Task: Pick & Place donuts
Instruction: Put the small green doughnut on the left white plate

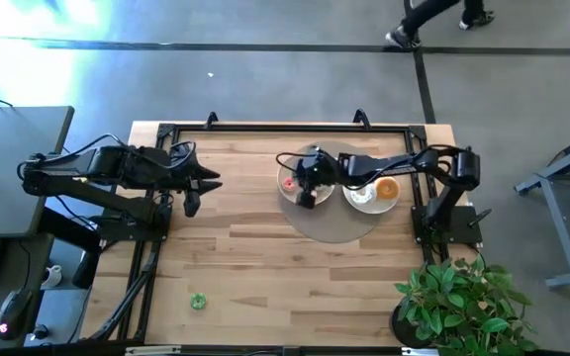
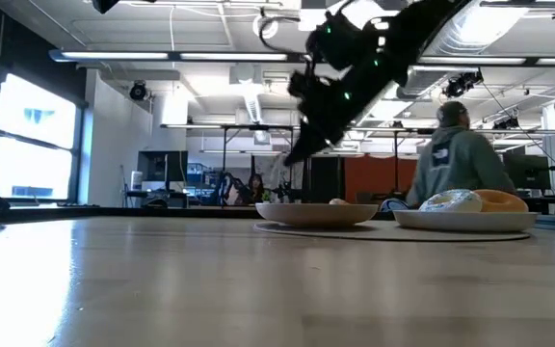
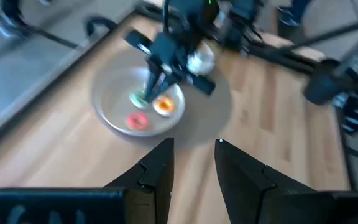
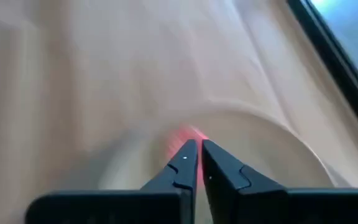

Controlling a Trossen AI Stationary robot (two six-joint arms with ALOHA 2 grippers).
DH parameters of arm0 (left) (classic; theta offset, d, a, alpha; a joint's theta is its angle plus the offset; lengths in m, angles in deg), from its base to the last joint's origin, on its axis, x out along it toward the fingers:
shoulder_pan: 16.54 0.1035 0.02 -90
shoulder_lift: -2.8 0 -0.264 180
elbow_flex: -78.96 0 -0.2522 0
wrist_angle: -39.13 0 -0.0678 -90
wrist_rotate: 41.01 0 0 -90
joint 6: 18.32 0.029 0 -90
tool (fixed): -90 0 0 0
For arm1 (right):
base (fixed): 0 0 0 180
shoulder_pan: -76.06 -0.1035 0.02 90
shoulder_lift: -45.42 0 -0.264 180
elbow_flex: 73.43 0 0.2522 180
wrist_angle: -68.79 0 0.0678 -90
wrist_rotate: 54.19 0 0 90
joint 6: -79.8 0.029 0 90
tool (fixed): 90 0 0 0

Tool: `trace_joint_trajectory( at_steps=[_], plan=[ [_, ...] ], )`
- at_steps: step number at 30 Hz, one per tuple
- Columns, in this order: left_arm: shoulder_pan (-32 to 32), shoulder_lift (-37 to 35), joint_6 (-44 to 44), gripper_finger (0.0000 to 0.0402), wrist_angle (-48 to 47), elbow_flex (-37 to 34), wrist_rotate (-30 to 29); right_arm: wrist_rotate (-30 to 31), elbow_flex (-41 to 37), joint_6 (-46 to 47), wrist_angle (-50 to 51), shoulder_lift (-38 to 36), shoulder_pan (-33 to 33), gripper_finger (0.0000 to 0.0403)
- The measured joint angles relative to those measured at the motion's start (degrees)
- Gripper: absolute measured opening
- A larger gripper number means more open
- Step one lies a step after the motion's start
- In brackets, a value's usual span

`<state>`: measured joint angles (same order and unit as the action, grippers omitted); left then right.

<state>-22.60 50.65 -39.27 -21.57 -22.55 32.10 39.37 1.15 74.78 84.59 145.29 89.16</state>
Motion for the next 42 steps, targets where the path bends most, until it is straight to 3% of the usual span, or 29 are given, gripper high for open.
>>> trace_joint_trajectory(
  at_steps=[4, 7, 10, 13, 17, 21, 26, 31, 37, 42],
  plan=[
    [-0.07, 0.35, -2.81, 0.0115, 0.44, -3.79, 8.96, -9.64, 2.20, -0.02, -3.16, 0.00, -2.74, 0.0055],
    [-0.11, 0.46, -4.96, 0.0115, 0.56, -7.33, 18.04, -12.96, 2.25, 0.02, -7.26, 0.00, -5.66, 0.0085],
    [-0.19, 1.34, -9.89, 0.0115, 0.68, -11.45, 26.15, -10.63, 2.27, 0.00, -8.38, 0.00, -8.60, 0.0112],
    [-3.11, 2.77, -15.58, 0.0115, 0.99, -16.25, 29.74, -4.93, 2.27, -0.30, -8.29, 0.00, -10.61, 0.0132],
    [-9.84, 5.82, -21.14, 0.0115, 5.45, -21.50, 31.24, 0.53, 2.27, -1.35, -7.95, 0.00, -11.41, 0.0151],
    [-18.58, 11.47, -24.27, 0.0115, 11.59, -22.18, 31.10, 1.45, 2.27, -1.29, -7.88, 0.00, -11.32, 0.0160],
    [-29.83, 18.89, -25.93, 0.0115, 19.14, -21.92, 24.88, 1.45, 2.27, -1.25, -7.87, 0.00, -11.24, 0.0161],
    [-38.20, 27.74, -35.02, 0.0115, 16.68, -21.90, 21.50, 1.45, 2.27, -0.99, -8.37, 0.00, -11.24, 0.0156],
    [-43.22, 35.84, -41.44, 0.0115, 17.02, -21.95, 24.09, 1.45, 2.25, -0.96, -9.37, 0.00, -11.24, 0.0161],
    [-43.44, 38.58, -42.58, 0.0115, 17.15, -21.88, 23.80, 2.16, 2.25, -0.98, -9.71, 0.00, -11.24, 0.0158]
  ],
)
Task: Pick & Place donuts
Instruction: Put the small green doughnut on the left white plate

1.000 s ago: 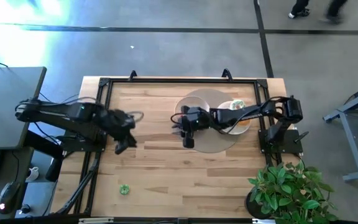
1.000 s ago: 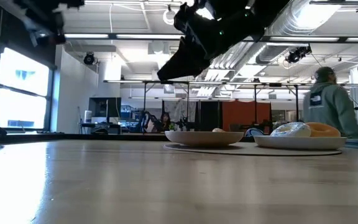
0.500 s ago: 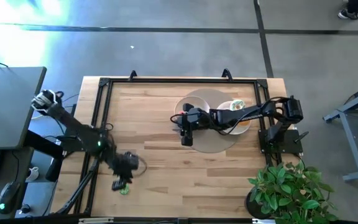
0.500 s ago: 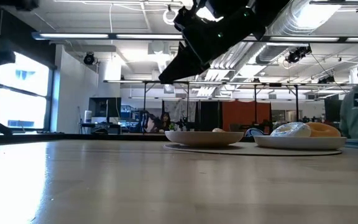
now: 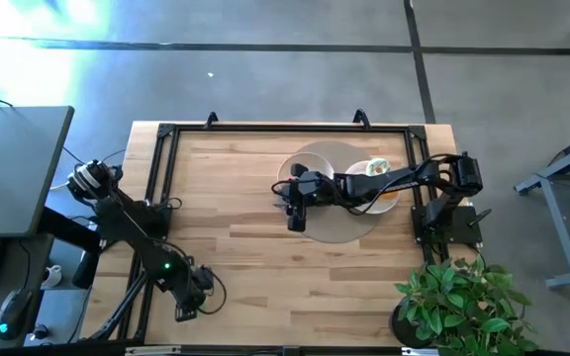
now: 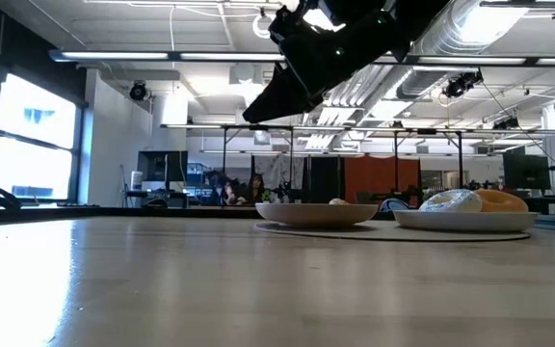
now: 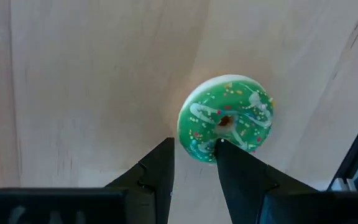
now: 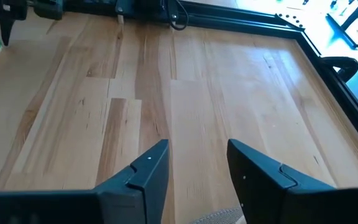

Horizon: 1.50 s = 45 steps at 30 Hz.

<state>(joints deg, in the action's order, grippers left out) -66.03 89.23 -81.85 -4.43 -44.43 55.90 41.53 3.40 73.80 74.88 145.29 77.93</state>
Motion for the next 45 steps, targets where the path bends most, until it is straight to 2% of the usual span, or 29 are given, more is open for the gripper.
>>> trace_joint_trajectory(
  at_steps=[6, 8, 12, 17, 22, 28, 33, 40, 45],
  plan=[
    [0.35, -0.01, 0.00, 0.0105, 0.34, 0.00, -1.44, 0.03, 0.00, 0.00, 0.01, 0.00, 0.00, 0.0158],
    [0.35, 0.00, 0.04, 0.0083, 0.84, 0.00, -1.56, 0.07, 0.00, 0.00, 0.03, 0.00, 0.00, 0.0160],
    [0.75, 0.02, 2.01, 0.0015, 3.99, 0.29, -2.42, 0.17, 0.00, 0.25, 0.03, 0.00, 0.00, 0.0161],
    [5.95, -0.35, 4.23, 0.0020, 3.26, 3.34, -6.77, 0.14, 0.00, 2.88, 0.61, -0.45, 0.00, 0.0161],
    [17.00, -0.75, 15.03, 0.0004, -0.50, 7.40, -12.47, 0.22, -0.02, 3.18, 11.41, -7.76, -0.69, 0.0157],
    [35.50, -0.72, 32.10, 0.0007, 0.73, 12.11, -13.94, 4.69, -0.02, 9.73, 33.93, -20.24, -2.18, 0.0147],
    [50.08, 0.04, 46.37, 0.0002, 11.40, 14.29, -10.73, 5.52, -0.27, 16.88, 46.54, -26.90, -2.80, 0.0145],
    [64.85, 2.03, 50.82, 0.0003, 25.03, 14.36, -9.65, 10.29, -0.28, 18.58, 52.38, -29.12, -3.80, 0.0143],
    [71.30, 5.89, 48.77, 0.0003, 30.28, 14.38, -8.73, 10.76, -0.28, 17.36, 52.49, -29.09, -3.80, 0.0143]
  ],
)
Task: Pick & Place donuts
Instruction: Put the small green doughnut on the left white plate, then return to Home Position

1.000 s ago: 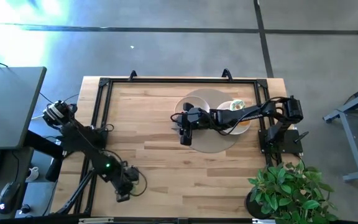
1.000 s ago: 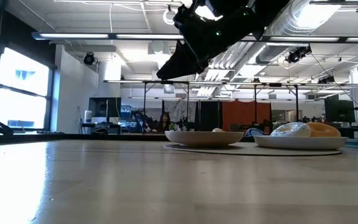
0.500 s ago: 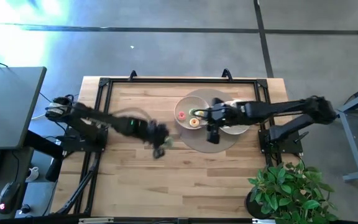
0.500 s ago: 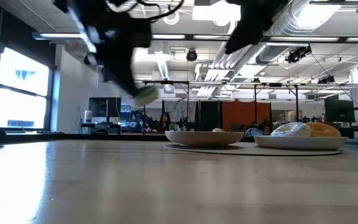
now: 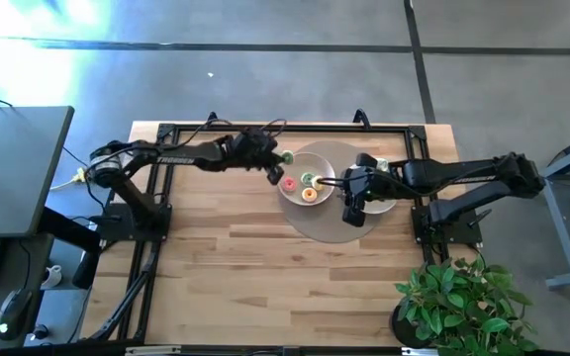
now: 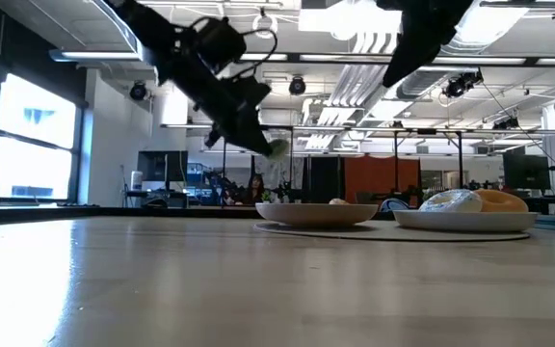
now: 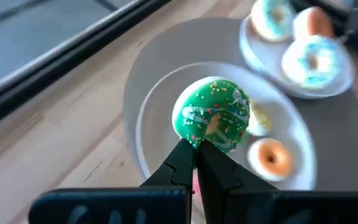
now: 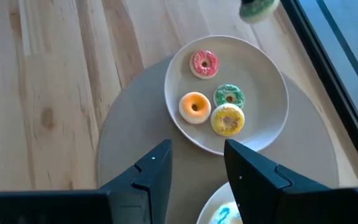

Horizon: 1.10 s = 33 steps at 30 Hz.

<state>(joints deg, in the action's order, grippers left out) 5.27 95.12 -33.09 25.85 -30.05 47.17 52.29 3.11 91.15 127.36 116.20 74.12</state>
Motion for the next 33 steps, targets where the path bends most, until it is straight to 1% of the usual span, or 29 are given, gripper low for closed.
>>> trace_joint_trajectory(
  at_steps=[4, 8, 10, 13, 17, 19, 21, 23, 25, 27, 31, 33],
  plan=[
    [2.03, 5.26, -0.53, 0.0007, 5.49, -0.08, 3.23, 0.13, 0.00, -2.14, -0.02, 0.00, 0.00, 0.0141],
    [1.76, 8.45, -0.51, 0.0027, 8.87, -0.13, 5.63, 0.11, 0.00, -2.34, -0.02, 0.10, 0.00, 0.0140],
    [1.77, 9.26, -0.51, 0.0042, 9.58, -0.06, 5.09, 0.11, 0.00, -2.36, -0.02, 0.11, 0.00, 0.0141],
    [1.87, 10.96, -0.56, 0.0067, 8.18, -0.13, 2.79, 0.11, 0.00, -2.36, -0.02, 0.11, 0.00, 0.0141],
    [1.83, 10.98, -0.70, 0.0102, 6.93, -0.10, -0.32, 0.11, 0.00, -2.36, -0.02, 0.11, 0.00, 0.0138],
    [1.84, 10.68, 0.10, 0.0114, 5.54, -0.13, 2.04, 0.39, 0.00, -2.71, 0.02, 0.05, 0.00, 0.0138],
    [1.90, 8.11, -0.40, 0.0118, 2.22, -0.21, 5.84, 2.39, 0.00, -3.45, 0.24, -0.67, 0.00, 0.0138],
    [1.82, 4.74, -1.76, 0.0118, 0.81, 0.45, 6.89, 5.52, 0.00, -4.78, 0.38, -2.38, 0.00, 0.0138],
    [1.79, -0.81, -1.36, 0.0119, -3.49, 0.13, 6.90, 7.57, 0.04, -6.08, 0.42, -5.02, 0.02, 0.0138],
    [1.79, -6.89, -0.23, 0.0119, -5.70, 0.35, 6.85, 7.52, 0.04, -7.19, 0.87, -8.52, 0.04, 0.0138],
    [1.82, -21.00, 4.22, 0.0119, -15.96, 0.29, 6.08, 5.62, -0.01, -7.54, 1.81, -16.84, 0.01, 0.0138],
    [1.69, -27.87, 5.97, 0.0119, -20.91, 0.31, 5.47, 5.95, -2.45, -7.85, -0.86, -21.99, 0.04, 0.0138]
  ],
)
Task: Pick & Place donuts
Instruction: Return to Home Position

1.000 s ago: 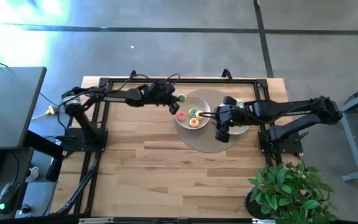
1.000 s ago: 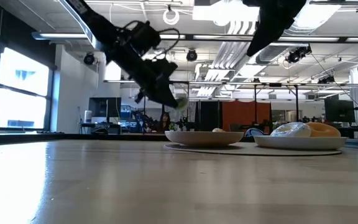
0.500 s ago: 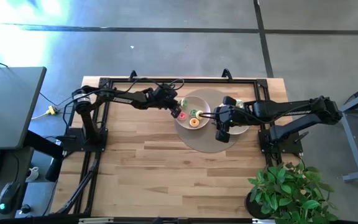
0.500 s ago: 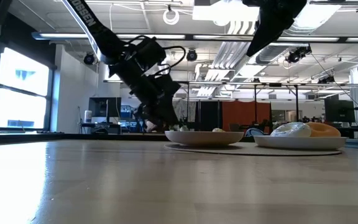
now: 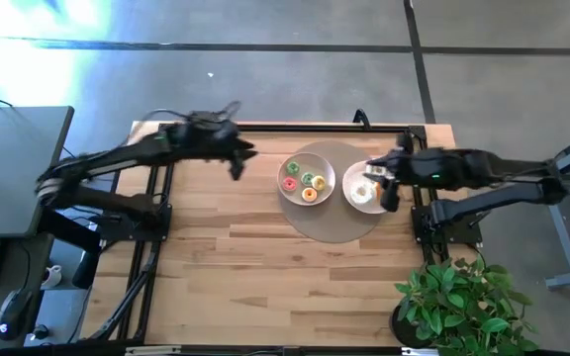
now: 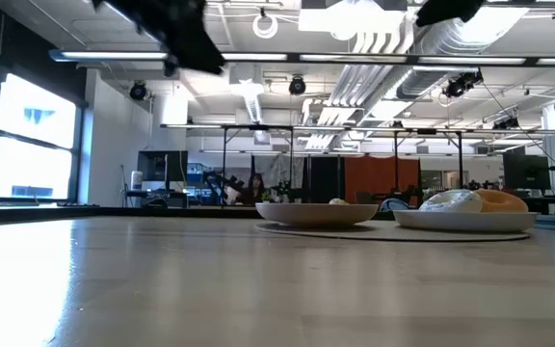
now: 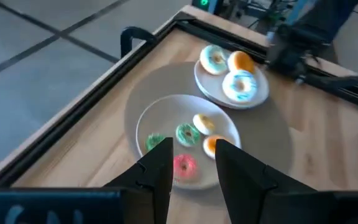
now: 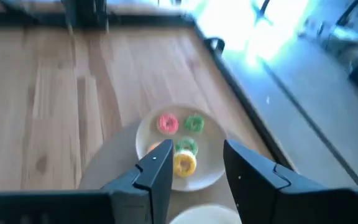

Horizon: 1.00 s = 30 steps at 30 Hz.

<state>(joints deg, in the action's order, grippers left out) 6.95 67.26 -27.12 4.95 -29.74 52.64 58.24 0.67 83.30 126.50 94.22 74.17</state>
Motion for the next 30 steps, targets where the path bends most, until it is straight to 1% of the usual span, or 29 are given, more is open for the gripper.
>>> trace_joint_trajectory(
  at_steps=[2, 5, 9, 11, 13, 18, 22, 25, 28, 30],
  plan=[
    [-1.19, -6.08, 0.68, 0.0119, -4.11, -0.84, -0.50, -0.02, -5.19, -0.65, -4.04, -5.55, 0.00, 0.0138],
    [-4.14, -14.17, -0.02, 0.0119, -5.92, -4.43, -1.76, -2.93, -15.00, -0.92, -12.34, -14.55, 0.00, 0.0138],
    [-9.07, -26.04, -1.67, 0.0119, -5.93, -11.13, -7.12, -4.90, -25.80, -2.18, -21.55, -25.32, -0.02, 0.0138],
    [-11.17, -32.31, -3.06, 0.0119, -6.60, -15.19, -10.21, -5.09, -29.42, -2.21, -22.07, -29.72, 0.00, 0.0138],
    [-12.89, -38.68, -2.95, 0.0119, -6.19, -19.09, -11.56, -5.26, -32.16, -1.24, -21.94, -33.34, 0.00, 0.0138],
    [-15.48, -53.90, -2.00, 0.0119, -6.29, -28.39, -11.64, -6.39, -37.96, 0.85, -22.36, -40.71, 0.00, 0.0138],
    [-15.65, -63.97, -1.95, 0.0119, -6.88, -33.47, -11.49, -6.74, -41.71, 2.59, -23.19, -44.43, 0.00, 0.0138],
    [-15.66, -63.98, -1.51, 0.0119, -7.69, -34.84, -11.38, -7.08, -42.71, 2.67, -25.70, -45.51, -0.02, 0.0138],
    [-15.63, -61.78, -0.83, 0.0119, -6.36, -35.42, -11.41, -5.95, -43.14, 2.95, -26.97, -45.82, -0.04, 0.0138],
    [-15.63, -61.47, -1.18, 0.0119, -7.19, -36.24, -10.89, -5.79, -44.17, 2.83, -27.42, -45.86, -0.02, 0.0138]
  ],
)
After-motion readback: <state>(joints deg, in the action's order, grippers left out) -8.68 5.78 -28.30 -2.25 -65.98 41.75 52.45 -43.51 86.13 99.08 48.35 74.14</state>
